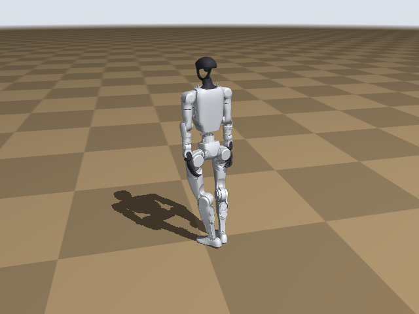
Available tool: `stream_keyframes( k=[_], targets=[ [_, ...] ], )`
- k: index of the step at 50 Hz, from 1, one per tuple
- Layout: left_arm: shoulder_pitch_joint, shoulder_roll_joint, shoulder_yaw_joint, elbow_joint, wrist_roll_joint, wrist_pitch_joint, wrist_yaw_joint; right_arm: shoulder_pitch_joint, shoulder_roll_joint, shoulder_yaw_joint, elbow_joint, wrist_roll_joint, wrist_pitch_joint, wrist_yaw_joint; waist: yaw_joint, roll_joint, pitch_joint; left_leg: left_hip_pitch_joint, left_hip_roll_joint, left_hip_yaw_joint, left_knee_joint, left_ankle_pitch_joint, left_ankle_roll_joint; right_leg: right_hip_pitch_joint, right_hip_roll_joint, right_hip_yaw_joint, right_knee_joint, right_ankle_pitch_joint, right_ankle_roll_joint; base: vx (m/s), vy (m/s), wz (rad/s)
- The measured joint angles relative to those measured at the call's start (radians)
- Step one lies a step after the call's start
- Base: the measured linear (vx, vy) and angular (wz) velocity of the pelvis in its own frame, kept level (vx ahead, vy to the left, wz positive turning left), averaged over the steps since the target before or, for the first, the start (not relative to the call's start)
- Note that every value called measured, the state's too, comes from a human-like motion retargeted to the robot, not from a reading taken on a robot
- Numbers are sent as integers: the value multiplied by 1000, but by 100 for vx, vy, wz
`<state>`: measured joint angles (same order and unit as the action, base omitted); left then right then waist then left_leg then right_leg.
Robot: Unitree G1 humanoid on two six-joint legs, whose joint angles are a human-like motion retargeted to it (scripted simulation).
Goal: In place motions
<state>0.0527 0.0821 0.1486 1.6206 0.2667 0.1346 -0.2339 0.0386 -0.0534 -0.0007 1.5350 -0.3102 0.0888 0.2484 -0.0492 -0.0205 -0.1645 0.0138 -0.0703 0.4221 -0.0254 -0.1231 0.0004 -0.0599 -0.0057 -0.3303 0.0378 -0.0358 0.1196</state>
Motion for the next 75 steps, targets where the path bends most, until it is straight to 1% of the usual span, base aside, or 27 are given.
stream_keyframes(
  k=[3, 7, 18, 27, 33, 40, 47, 53, 55, 57, 58, 60, 62, 65, 66, 67, 70, 73, 75],
  targets=[
    [0, -4, -23, -13, 43, 8, 3, 11, 4, -3, -1, 23, -10, 3, 21, -5, -22, -4, -4, 2, 1, 0, 0, 2, -1, 1, -6, 0, -3, 4, 0, 7],
    [0, 2, -47, -38, 70, -4, 8, 3, 5, 3, 12, 19, 4, 17, 38, -14, -31, 0, -1, 1, 4, 1, -11, 2, -7, 1, -4, -2, -10, -3, 0, 2],
    [-25, 2, 9, -35, -25, -4, 6, 4, 2, 11, -5, -6, -1, 17, 12, -8, -38, -8, 8, -30, 13, 2, -15, 6, -4, -29, -6, -3, -20, -6, 0, 13],
    [-25, 5, 0, -32, -15, -6, 12, 12, -8, 0, 24, 0, 7, 12, 6, -6, -36, -13, 13, -36, 12, 2, -19, 0, 0, -33, -5, -2, -31, -6, 1, 1],
    [-16, -6, 3, -19, -12, -5, 11, 15, -16, -7, 44, 5, 10, 4, 94, -11, -41, -5, 24, 60, 4, -12, -29, -7, 29, 65, -2, -7, -48, -6, 3, -82],
    [-6, -12, -16, -13, -1, -19, 19, 16, -19, -22, 42, 27, 10, 5, 38, 5, -41, 23, 4, 12, -12, -30, -17, -4, 34, 19, -2, -8, -58, -4, 2, 29],
    [-10, -8, -14, -14, 3, -10, 10, 21, -17, -14, 33, 20, 7, 6, 51, 4, -46, 8, 29, 38, 10, -24, -31, -1, 39, 46, -4, 2, -67, 0, 3, -16],
    [-15, -6, -11, -35, -10, -10, 11, 13, -18, -15, 31, 21, 9, 13, 34, -2, -44, -12, 36, 19, 62, -48, -30, -11, 28, 32, 10, -1, -64, -1, 1, 13],
    [-16, -7, -11, -46, -16, -11, 10, 7, -20, -16, 28, 19, 9, 17, 10, -4, -40, -22, 32, -8, 99, -61, -24, -20, 11, 13, 24, -5, -53, -3, 3, 68],
    [-17, -11, -14, -57, -24, -18, 14, 4, -24, -22, 23, 14, 9, 18, -36, -5, -40, -39, 15, -96, 138, -55, -6, -30, -12, -31, 32, -5, -47, -3, 5, 87],
    [-16, -14, -11, -62, -31, -23, 21, 2, -27, -22, 20, 10, 8, 19, -34, -10, -40, -60, 8, -132, 166, -41, 6, -37, -24, -24, 35, -1, -45, -1, 6, -7],
    [-13, -24, -1, -70, -44, -31, 52, -1, -34, -21, 17, 7, 7, 20, 0, -32, -39, -111, -9, -222, 223, -11, 31, -49, -43, 24, 35, 12, -44, 2, 7, -93],
    [-8, -34, 5, -71, -63, -49, 90, -6, -41, -24, 17, 7, 8, 17, 38, -47, -29, -141, -39, -374, 252, 7, 48, -57, -53, 76, 33, 28, -44, 5, 6, -138],
    [6, -48, 14, -65, -93, -75, 125, -15, -50, -23, 17, 8, 10, 13, 94, -52, -7, -132, -66, -565, 238, 12, 30, -66, -45, 164, 33, 56, -49, 7, 5, -139],
    [11, -50, 17, -61, -97, -80, 126, -20, -52, -22, 16, 8, 11, 15, 84, -41, -7, -112, -65, -588, 211, 6, 27, -68, -36, 168, 33, 61, -50, 10, 5, -65],
    [16, -52, 20, -55, -100, -83, 127, -25, -54, -22, 15, 7, 12, 17, 73, -31, -8, -95, -65, -595, 185, 1, 33, -72, -27, 173, 32, 66, -51, 11, 4, -44],
    [25, -48, 23, -27, -93, -74, 127, -36, -57, -17, -1, 4, 13, 24, 42, -7, -25, -84, -68, -521, 122, -19, 97, -99, -10, 214, 32, 86, -51, 8, 1, -74],
    [14, -30, 2, 6, -51, -45, 107, -31, -55, -21, -39, 23, 3, 30, 3, 15, -40, -99, -36, -499, 77, 2, 59, -141, -5, 247, 42, 102, -46, 4, 2, -65],
    [2, -16, -9, 9, -17, -24, 78, -28, -52, -25, -62, 45, -6, 33, -9, 20, -30, -106, -25, -457, 60, 10, 54, -169, -8, 279, 58, 114, -38, -5, -1, -77]
  ],
)
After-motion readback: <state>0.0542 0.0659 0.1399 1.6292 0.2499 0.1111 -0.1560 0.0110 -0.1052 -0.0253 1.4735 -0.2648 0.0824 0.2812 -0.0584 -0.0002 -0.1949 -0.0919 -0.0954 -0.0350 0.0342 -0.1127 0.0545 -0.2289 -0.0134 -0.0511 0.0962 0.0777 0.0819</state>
